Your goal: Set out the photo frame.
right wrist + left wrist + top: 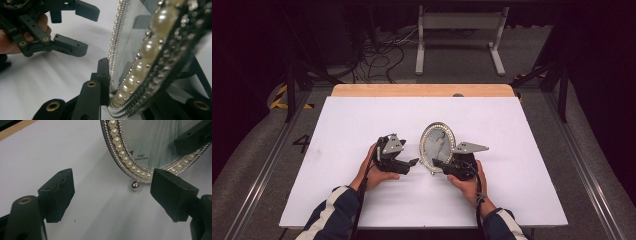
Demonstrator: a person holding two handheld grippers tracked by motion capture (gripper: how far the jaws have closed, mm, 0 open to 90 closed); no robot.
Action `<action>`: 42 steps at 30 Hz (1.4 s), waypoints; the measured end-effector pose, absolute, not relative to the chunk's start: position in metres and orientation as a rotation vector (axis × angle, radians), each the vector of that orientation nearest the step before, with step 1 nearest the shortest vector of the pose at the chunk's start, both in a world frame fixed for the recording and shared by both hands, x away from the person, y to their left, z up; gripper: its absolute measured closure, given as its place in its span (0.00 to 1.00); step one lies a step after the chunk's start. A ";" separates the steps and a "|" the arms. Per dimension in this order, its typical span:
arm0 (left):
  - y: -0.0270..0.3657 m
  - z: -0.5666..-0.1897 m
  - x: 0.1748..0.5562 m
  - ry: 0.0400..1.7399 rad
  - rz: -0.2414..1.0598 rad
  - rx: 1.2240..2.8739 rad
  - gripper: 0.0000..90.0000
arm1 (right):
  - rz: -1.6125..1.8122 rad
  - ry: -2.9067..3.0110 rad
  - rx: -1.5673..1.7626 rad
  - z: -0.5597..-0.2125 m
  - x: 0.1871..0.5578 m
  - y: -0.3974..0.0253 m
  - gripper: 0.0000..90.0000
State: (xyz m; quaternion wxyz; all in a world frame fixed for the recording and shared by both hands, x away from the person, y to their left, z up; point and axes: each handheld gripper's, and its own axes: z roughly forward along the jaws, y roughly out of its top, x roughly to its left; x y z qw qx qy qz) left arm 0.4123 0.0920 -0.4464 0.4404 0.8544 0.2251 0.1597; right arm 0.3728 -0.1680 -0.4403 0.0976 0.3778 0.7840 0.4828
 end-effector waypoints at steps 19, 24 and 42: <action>0.077 -0.446 0.434 0.542 0.323 2.103 0.24 | 1.333 2.261 1.024 -0.429 0.350 -0.174 0.64; 0.071 -0.445 0.438 0.534 0.298 2.094 0.24 | 1.347 2.226 1.017 -0.423 0.339 -0.182 0.63; 0.065 -0.446 0.439 0.467 0.201 2.062 0.33 | 1.423 2.063 1.028 -0.410 0.327 -0.197 0.91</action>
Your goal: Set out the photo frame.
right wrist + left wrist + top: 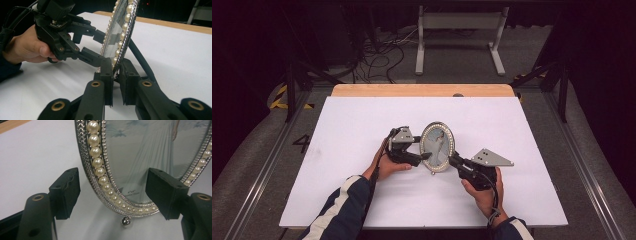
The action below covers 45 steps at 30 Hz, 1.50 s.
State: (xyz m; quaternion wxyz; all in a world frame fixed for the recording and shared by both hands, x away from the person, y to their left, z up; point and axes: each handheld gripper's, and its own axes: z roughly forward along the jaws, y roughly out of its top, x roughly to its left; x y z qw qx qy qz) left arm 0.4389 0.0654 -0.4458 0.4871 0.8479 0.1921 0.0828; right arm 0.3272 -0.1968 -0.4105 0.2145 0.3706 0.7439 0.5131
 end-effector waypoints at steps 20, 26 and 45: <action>0.075 -0.441 0.432 0.484 0.197 2.080 0.52 | 1.423 2.056 1.083 -0.412 0.333 -0.200 0.90; 0.080 -0.442 0.429 0.486 0.215 2.108 0.53 | 1.423 2.045 1.091 -0.413 0.337 -0.198 0.90; 0.085 -0.439 0.416 0.486 0.258 2.161 0.54 | 1.384 2.011 1.120 -0.413 0.346 -0.196 0.88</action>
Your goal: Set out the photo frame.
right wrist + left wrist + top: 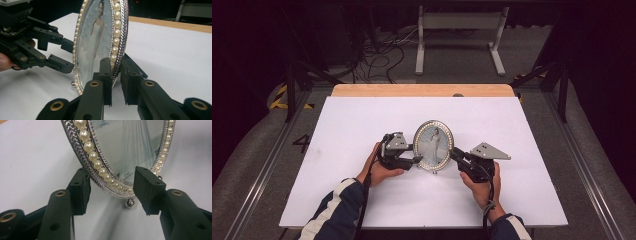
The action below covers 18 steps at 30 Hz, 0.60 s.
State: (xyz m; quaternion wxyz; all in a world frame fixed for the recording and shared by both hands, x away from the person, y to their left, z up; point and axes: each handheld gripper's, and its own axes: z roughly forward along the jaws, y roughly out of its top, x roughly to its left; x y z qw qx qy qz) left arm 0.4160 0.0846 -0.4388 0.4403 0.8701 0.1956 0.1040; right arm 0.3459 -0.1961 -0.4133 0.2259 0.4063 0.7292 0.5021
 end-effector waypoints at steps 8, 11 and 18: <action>0.085 -0.435 0.414 0.481 0.254 2.144 0.48 | 1.370 2.015 1.114 -0.413 0.347 -0.198 0.89; 0.087 -0.431 0.414 0.483 0.268 2.107 0.46 | 1.388 2.007 1.129 -0.413 0.345 -0.200 0.89; 0.092 -0.426 0.418 0.506 0.266 2.045 0.52 | 1.332 2.025 1.100 -0.415 0.337 -0.194 0.87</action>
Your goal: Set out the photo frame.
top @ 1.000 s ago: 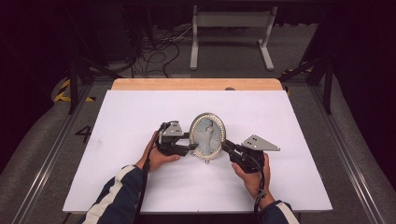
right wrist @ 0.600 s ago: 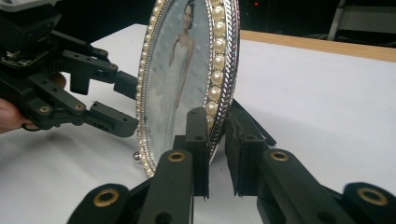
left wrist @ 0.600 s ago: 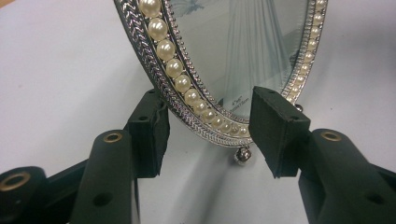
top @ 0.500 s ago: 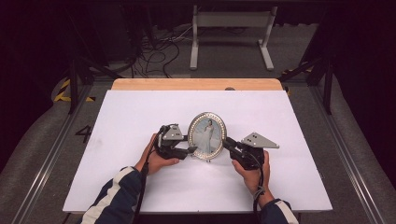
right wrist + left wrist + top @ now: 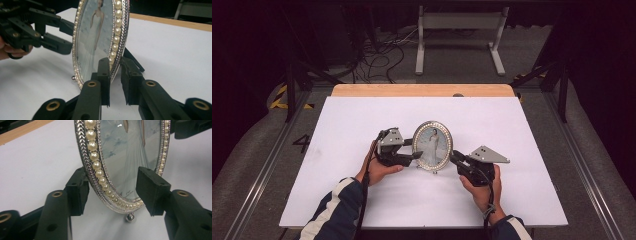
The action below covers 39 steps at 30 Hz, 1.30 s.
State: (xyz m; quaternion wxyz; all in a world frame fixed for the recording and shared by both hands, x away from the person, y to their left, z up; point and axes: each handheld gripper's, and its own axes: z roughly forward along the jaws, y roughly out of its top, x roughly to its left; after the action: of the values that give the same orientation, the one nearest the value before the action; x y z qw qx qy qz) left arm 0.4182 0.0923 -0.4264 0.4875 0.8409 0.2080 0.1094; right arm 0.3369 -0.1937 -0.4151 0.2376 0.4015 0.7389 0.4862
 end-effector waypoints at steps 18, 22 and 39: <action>0.096 -0.425 0.416 0.492 0.295 2.068 0.76 | 1.328 2.034 1.136 -0.424 0.343 -0.193 0.87; 0.096 -0.425 0.415 0.495 0.286 2.075 0.77 | 1.322 2.033 1.138 -0.423 0.345 -0.195 0.87; 0.095 -0.425 0.408 0.506 0.286 2.084 0.78 | 1.306 2.031 1.151 -0.422 0.350 -0.196 0.86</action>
State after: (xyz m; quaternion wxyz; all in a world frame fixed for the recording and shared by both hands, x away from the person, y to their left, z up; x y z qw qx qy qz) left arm 0.4081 0.0945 -0.4253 0.4699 0.8502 0.2067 0.1167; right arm 0.3505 -0.1965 -0.4219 0.2309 0.4187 0.7387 0.4750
